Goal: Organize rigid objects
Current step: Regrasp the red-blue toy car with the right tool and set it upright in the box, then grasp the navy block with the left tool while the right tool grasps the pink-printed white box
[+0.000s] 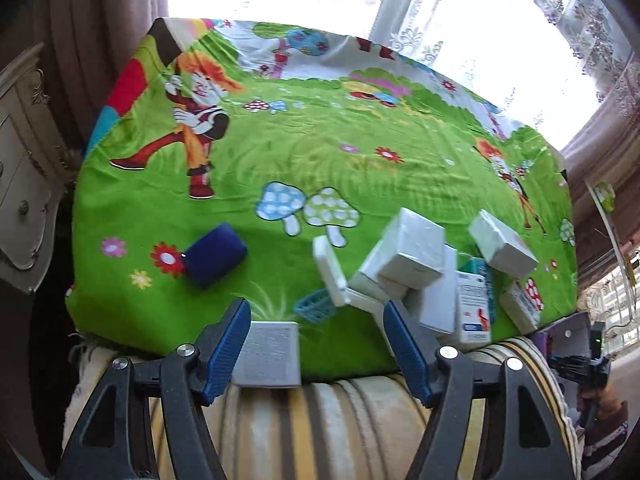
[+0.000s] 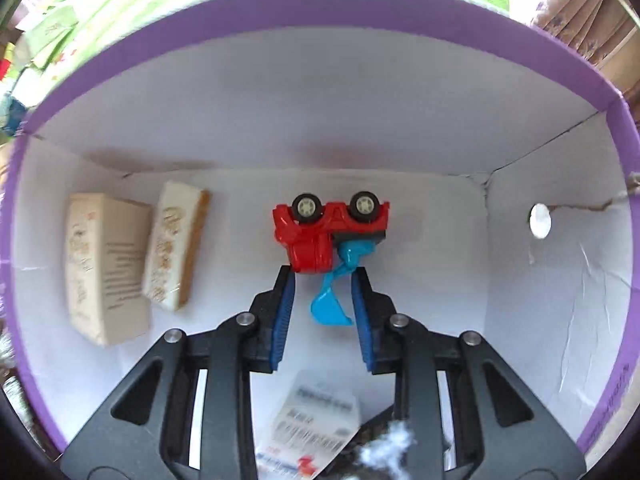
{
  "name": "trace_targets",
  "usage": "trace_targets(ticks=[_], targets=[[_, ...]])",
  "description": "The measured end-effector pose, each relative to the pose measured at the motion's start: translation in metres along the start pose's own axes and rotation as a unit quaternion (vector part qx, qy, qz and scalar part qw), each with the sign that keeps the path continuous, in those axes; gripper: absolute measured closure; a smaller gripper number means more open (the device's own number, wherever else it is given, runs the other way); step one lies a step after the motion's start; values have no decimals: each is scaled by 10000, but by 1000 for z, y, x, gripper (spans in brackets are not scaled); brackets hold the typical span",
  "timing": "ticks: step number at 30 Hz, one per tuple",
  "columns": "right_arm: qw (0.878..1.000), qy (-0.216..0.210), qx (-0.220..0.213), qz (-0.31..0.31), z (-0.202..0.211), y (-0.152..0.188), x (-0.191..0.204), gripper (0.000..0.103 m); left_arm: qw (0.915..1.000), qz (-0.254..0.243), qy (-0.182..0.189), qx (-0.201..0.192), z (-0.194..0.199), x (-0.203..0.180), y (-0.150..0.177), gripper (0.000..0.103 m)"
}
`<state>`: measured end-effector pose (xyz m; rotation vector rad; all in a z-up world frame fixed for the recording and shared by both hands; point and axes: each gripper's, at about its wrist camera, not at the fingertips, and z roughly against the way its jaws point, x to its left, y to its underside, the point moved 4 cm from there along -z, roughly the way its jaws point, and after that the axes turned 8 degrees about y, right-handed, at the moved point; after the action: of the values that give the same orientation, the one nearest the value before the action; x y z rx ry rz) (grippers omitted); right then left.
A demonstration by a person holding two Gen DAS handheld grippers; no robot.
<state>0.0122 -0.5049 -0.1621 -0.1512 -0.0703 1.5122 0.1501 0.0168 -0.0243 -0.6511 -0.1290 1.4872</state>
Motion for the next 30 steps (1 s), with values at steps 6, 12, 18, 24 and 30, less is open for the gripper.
trace_targets(ticks=[6,12,18,24,30], targets=[[9992,96,303,241,19,23,8,85,9970,-536,-508,236,-22,29,-18,28],[9994,181,10,-281,25,17,-19,83,9902,-1097,-693,521,-41,34,-24,25],[9965,31,-212,-802,33,-3,-33,69,9865,-1372,-722,531,-54,35,-31,25],[9889,256,-840,-1201,70,-25,-16,45,9855,-1383,-623,756,-67,41,-31,68],[9832,70,-1441,-1115,120,-37,15,34,9898,-1202,-482,597,-58,44,-33,74]])
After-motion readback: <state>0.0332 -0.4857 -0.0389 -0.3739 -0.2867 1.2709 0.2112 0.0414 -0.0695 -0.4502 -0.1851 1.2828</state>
